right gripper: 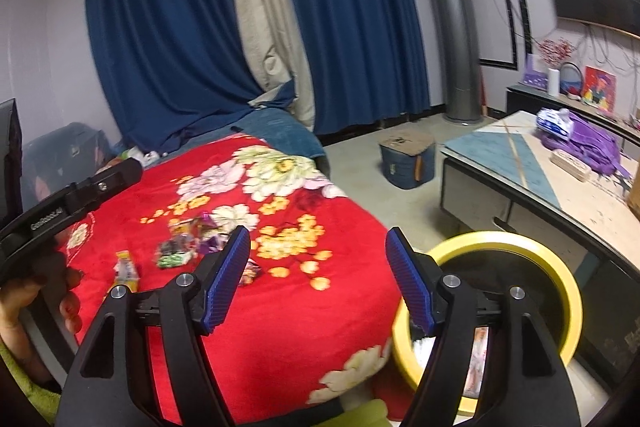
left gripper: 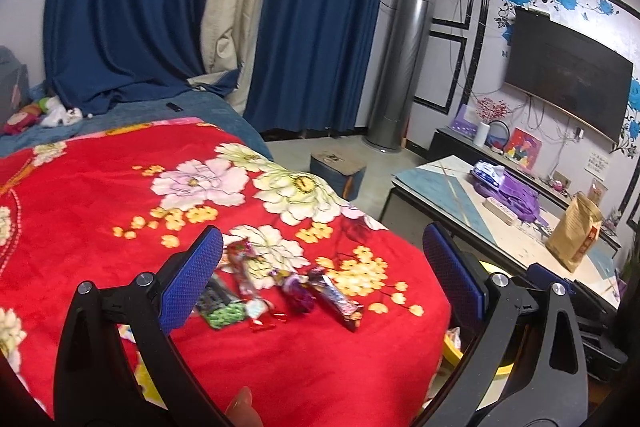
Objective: Collect trash
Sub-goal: 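Move both tools back over the candy wrappers on the bed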
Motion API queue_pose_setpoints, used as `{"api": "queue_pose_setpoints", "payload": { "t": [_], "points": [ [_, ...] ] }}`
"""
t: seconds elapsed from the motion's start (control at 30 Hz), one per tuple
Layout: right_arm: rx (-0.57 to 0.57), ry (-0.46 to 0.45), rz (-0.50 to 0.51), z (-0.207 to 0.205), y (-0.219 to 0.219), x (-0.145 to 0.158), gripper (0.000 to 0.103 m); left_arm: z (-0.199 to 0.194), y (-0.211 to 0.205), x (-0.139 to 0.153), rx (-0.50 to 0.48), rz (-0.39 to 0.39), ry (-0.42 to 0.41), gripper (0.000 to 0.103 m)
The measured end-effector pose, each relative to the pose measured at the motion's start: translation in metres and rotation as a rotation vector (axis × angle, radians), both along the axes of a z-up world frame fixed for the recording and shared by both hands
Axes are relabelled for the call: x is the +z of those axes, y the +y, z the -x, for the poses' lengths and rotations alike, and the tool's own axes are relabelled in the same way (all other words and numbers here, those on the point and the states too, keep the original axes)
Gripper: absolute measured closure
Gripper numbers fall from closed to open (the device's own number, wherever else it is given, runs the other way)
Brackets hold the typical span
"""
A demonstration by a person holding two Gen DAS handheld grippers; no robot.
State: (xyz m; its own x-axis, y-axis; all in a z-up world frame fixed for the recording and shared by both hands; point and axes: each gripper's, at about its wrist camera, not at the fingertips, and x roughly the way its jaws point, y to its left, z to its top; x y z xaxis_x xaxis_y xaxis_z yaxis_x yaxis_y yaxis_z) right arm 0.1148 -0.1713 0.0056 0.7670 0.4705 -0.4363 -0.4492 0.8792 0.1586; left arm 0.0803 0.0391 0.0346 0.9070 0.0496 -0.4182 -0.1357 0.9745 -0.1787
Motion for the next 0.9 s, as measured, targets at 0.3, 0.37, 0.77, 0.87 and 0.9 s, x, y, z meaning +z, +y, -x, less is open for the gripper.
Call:
{"api": "queue_pose_setpoints", "payload": {
  "t": [0.3, 0.37, 0.77, 0.87, 0.9],
  "points": [
    [0.1, -0.01, 0.029, 0.006, 0.047, 0.002, 0.035, 0.012, 0.031, 0.005, 0.053, -0.021, -0.006, 0.011],
    [0.118, -0.009, 0.035, 0.006, 0.054, 0.001, 0.035, 0.014, 0.038, 0.008, 0.065, -0.029, -0.01, 0.011],
    [0.224, 0.002, 0.083, 0.001, 0.106, -0.01, 0.036, 0.028, 0.075, -0.005, 0.107, -0.058, 0.044, 0.011],
    [0.245, 0.018, 0.103, -0.004, 0.119, -0.016, 0.039, 0.031, 0.085, -0.012, 0.119, -0.044, 0.061, 0.011],
    [0.253, 0.026, 0.11, -0.007, 0.124, -0.019, 0.042, 0.032, 0.087, -0.014, 0.121, -0.044, 0.065, 0.011]
  ]
}}
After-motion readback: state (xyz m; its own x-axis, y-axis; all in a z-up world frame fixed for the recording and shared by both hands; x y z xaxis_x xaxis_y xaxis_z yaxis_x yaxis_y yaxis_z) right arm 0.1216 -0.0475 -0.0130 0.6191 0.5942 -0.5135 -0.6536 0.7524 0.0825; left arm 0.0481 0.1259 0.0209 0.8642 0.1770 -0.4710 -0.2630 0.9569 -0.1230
